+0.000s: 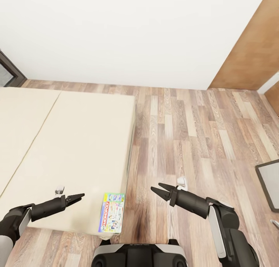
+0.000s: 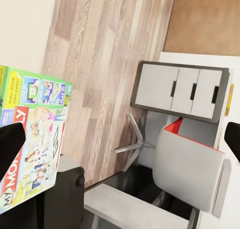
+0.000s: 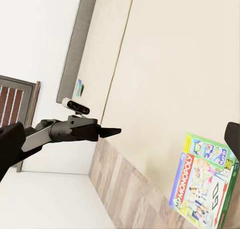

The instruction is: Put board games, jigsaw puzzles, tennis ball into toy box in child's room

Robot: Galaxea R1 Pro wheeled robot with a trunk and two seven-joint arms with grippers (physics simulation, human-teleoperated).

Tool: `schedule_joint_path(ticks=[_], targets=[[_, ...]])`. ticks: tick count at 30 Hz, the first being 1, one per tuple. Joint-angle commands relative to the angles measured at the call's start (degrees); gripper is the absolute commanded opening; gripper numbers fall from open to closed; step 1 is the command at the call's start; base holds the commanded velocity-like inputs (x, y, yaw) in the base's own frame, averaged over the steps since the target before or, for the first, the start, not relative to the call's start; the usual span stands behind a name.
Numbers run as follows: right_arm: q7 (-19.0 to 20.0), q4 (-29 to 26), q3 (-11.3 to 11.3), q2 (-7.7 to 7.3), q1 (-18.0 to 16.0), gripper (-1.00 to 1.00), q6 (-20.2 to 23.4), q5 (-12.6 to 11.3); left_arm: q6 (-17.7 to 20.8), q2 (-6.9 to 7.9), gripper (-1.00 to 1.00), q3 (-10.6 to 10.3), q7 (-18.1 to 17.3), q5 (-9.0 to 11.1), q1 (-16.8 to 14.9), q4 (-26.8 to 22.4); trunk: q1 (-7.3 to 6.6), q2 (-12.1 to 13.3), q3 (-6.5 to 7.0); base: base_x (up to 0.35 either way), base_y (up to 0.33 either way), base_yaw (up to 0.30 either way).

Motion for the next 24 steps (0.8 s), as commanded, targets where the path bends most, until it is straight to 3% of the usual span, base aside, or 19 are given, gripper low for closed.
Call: schedule_joint_path(ticks=[1,16,24], targets=[[0.1,0.0,-0.1,0.06,0.0,1.00,0.3,-0.1,0.6,-0.01,1.00,0.1,-0.2,-0.1,0.0,0.0,0.03,-0.1,0.03,0.000,0.000,-0.065],[0.1,0.0,-0.1,0.33,0.0,1.00,0.2,0.1,0.6,-0.01,1.00,0.1,0.0,-0.1,0.0,0.0,0.03,-0.1,1.44,0.000,0.000,-0.069],[0.2,0.0,-0.1,0.33,0.0,1.00,0.1,-0.1,0.6,-0.16,1.00,0.1,0.3,-0.1,0.0,0.0,0.03,-0.1,2.07,0.000,0.000,0.119]])
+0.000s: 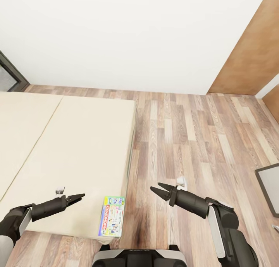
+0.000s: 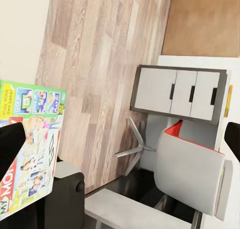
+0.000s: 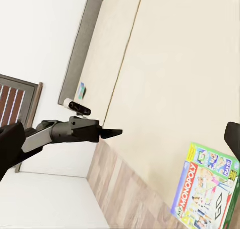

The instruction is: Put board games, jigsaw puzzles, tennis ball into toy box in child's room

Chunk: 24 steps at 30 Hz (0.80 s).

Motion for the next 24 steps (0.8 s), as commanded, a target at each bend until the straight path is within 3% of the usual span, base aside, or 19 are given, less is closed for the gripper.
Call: schedule_joint_path(ticks=[1,10,16,24], targets=[[0.2,0.0,-0.1,-0.03,0.0,1.00,0.3,-0.1,0.6,-0.02,1.00,0.1,-0.2,-0.1,0.0,0.0,0.03,-0.1,0.01,0.000,0.000,0.154],[0.1,-0.1,0.1,0.22,0.0,1.00,0.3,0.4,0.5,-0.49,1.00,0.1,0.1,-0.1,0.0,0.0,0.03,-0.1,0.76,0.000,0.000,0.153],[0.1,-0.1,0.2,0.27,0.0,1.00,0.3,0.5,0.4,-1.53,1.00,0.1,3.0,0.0,0.0,0.0,0.03,-0.1,1.27,0.000,0.000,0.153],[0.1,-0.2,0.2,0.26,0.0,1.00,0.3,0.2,0.4,-1.69,1.00,0.1,3.6,0.0,0.0,0.0,0.03,-0.1,1.94,0.000,0.000,0.154]])
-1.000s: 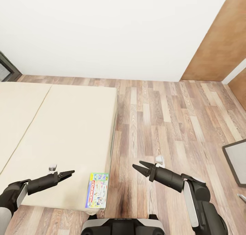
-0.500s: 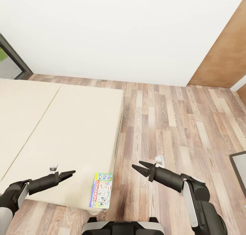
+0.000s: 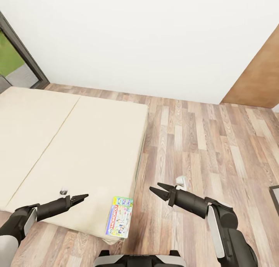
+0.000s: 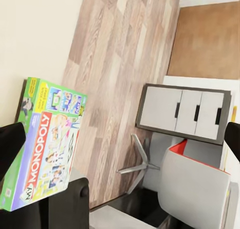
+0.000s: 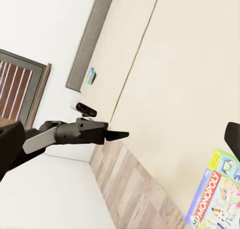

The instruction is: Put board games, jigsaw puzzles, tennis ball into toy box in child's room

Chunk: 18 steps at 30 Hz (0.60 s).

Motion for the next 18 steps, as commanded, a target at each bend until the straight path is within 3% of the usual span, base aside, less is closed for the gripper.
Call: schedule_joint_path(ticks=[1,18], targets=[[0.2,0.0,-0.1,0.04,0.0,1.00,0.3,-0.2,0.6,-0.09,1.00,0.2,-0.2,-0.1,0.0,0.0,0.03,-0.1,0.01,0.000,0.000,0.156],[0.1,0.0,0.0,0.12,0.0,1.00,0.3,0.2,0.5,-0.29,1.00,0.2,-0.3,-0.1,0.0,0.0,0.03,-0.1,1.44,0.000,0.000,0.163]])
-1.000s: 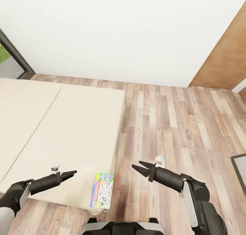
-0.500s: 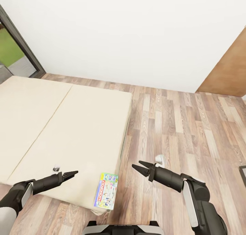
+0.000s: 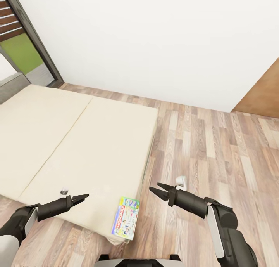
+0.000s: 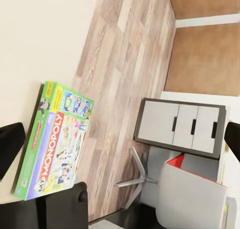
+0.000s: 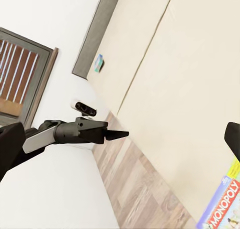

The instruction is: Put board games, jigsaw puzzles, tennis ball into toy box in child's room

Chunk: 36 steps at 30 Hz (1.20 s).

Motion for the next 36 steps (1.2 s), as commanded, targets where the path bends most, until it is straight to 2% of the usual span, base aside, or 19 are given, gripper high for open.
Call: schedule_joint_path(ticks=[1,30,36], targets=[[0.1,0.0,-0.1,0.05,0.0,1.00,0.3,-0.1,0.6,-0.02,1.00,0.2,-0.3,-0.1,0.0,0.0,0.03,-0.1,0.01,0.000,0.000,0.171],[0.1,0.1,-0.3,-0.04,0.0,1.00,-1.4,-0.6,0.6,-0.82,1.00,0.2,0.6,-0.2,0.0,0.0,0.03,-0.1,2.44,0.000,0.000,0.172],[0.1,0.1,-0.3,-0.03,0.0,1.00,-1.4,-0.6,0.6,-0.82,1.00,0.2,0.6,-0.2,0.0,0.0,0.03,-0.1,2.98,0.000,0.000,0.038]])
